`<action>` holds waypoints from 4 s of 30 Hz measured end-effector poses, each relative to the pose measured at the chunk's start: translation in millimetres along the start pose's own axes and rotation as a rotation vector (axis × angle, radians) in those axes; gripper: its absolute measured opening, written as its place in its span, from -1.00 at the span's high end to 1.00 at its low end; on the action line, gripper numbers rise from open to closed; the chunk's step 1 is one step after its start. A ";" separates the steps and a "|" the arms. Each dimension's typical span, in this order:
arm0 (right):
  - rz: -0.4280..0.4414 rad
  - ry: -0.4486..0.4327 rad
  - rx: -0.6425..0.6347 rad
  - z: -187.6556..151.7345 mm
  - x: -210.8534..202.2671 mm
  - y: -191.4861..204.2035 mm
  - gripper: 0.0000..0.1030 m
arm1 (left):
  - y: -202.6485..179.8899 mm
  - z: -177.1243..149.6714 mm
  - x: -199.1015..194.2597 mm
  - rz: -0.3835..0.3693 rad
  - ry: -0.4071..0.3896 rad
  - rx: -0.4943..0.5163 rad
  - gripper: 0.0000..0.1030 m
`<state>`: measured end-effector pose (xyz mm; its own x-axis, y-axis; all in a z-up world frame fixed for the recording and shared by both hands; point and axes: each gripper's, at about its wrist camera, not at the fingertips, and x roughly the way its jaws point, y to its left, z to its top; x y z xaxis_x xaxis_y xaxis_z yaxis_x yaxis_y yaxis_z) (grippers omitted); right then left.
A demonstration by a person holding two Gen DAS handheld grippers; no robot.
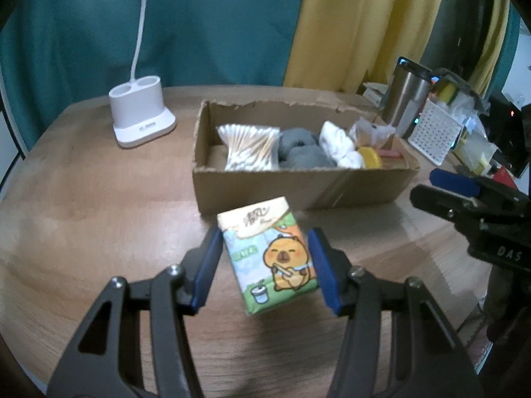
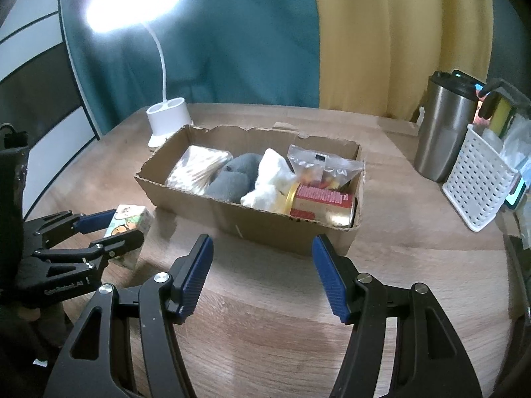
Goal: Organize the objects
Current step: 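Carry the green tissue box with the left gripper over the box, then lower the green tissue box into the box and open the left gripper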
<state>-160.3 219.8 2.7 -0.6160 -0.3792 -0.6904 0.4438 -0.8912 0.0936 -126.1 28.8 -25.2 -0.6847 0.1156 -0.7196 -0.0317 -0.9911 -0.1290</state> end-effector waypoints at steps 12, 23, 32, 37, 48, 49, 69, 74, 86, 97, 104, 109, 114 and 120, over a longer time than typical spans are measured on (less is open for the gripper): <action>-0.011 -0.030 0.008 8.7 -9.2 -8.5 -0.27 | -13.0 21.2 -10.6 -0.024 -0.042 0.036 -0.06; -0.017 -0.042 0.026 13.6 -9.3 -21.3 -0.27 | -24.0 33.5 -7.4 -0.040 -0.048 0.051 -0.06; -0.013 -0.040 0.040 16.2 -3.6 -30.4 -0.27 | -34.8 42.6 0.3 -0.058 -0.043 0.064 -0.06; -0.002 -0.046 0.043 19.7 0.0 -34.3 -0.27 | -40.0 50.1 7.1 -0.066 -0.038 0.070 -0.06; 0.000 -0.045 0.067 27.4 11.4 -53.0 -0.27 | -55.2 64.0 28.2 -0.093 -0.021 0.089 -0.06; 0.001 -0.042 0.067 28.0 13.7 -54.3 -0.27 | -56.2 65.1 30.5 -0.095 -0.019 0.090 -0.06; 0.002 -0.022 0.085 39.2 35.6 -69.7 -0.27 | -68.5 85.8 73.2 -0.114 0.006 0.089 -0.06; -0.001 -0.016 0.090 41.0 41.3 -74.6 -0.27 | -70.3 90.9 81.4 -0.119 0.005 0.083 -0.06; -0.013 0.005 0.099 41.3 55.1 -77.0 -0.27 | -67.3 88.7 95.9 -0.128 0.038 0.083 -0.06; -0.025 -0.008 0.085 40.8 46.3 -68.8 -0.27 | -56.6 88.9 69.5 -0.144 0.002 0.044 -0.09; -0.032 -0.019 0.073 38.6 34.4 -57.4 -0.27 | -47.9 84.0 51.4 -0.133 -0.019 0.032 -0.13; -0.033 -0.025 0.060 37.5 27.4 -46.6 -0.27 | -40.9 79.8 39.2 -0.123 -0.036 0.026 -0.16; -0.034 -0.032 0.047 36.9 19.4 -38.4 -0.27 | -33.7 73.9 28.4 -0.129 -0.049 0.011 -0.41; -0.028 -0.040 0.037 37.0 10.2 -27.7 -0.27 | -30.5 67.4 17.1 -0.132 -0.059 0.009 -0.41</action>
<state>-203.0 231.5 19.6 -0.6538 -0.3631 -0.6638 0.4020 -0.9100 0.1017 -185.9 56.5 12.5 -0.7156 0.2414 -0.6554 -0.1310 -0.9681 -0.2136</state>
